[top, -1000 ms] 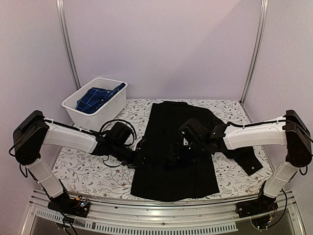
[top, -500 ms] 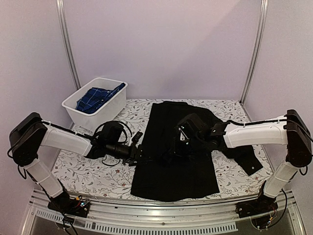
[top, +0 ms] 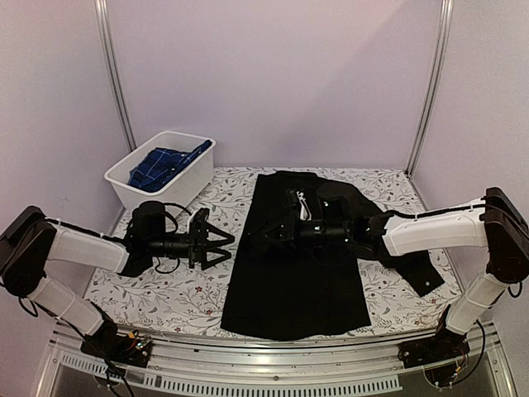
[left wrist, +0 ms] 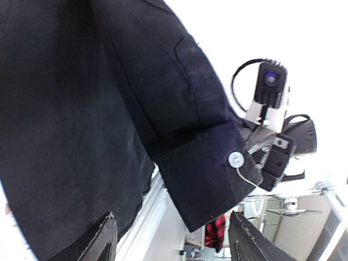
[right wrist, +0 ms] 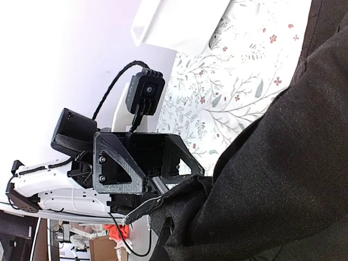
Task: Fold and stack the long sleeve shirts
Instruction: Smooth out the 1/3-folded shirt at the center of the board.
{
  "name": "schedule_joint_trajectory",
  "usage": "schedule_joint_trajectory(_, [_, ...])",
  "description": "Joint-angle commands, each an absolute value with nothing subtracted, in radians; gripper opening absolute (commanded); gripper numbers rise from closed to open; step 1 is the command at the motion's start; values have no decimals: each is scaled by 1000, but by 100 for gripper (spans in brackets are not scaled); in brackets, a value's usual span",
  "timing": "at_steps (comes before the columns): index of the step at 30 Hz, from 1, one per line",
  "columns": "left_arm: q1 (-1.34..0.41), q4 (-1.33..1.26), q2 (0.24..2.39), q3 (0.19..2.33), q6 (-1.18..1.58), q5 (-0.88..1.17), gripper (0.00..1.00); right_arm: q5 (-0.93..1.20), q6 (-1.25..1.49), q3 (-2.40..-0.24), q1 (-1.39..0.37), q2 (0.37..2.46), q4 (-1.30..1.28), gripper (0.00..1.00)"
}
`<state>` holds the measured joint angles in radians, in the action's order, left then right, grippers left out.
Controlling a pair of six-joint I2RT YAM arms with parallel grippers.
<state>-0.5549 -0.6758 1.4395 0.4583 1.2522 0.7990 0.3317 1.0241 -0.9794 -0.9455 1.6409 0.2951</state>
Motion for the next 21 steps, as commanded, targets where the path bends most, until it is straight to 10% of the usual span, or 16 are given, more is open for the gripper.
schedule_joint_trajectory(1, [-541,-845,1410,429,1400,806,70,371,1103,-927,-940,1638,529,0])
schedule_joint_trajectory(21, [-614,-1351,1640,338,1787,746,51,351,1227,-794,-946,1723,833,0])
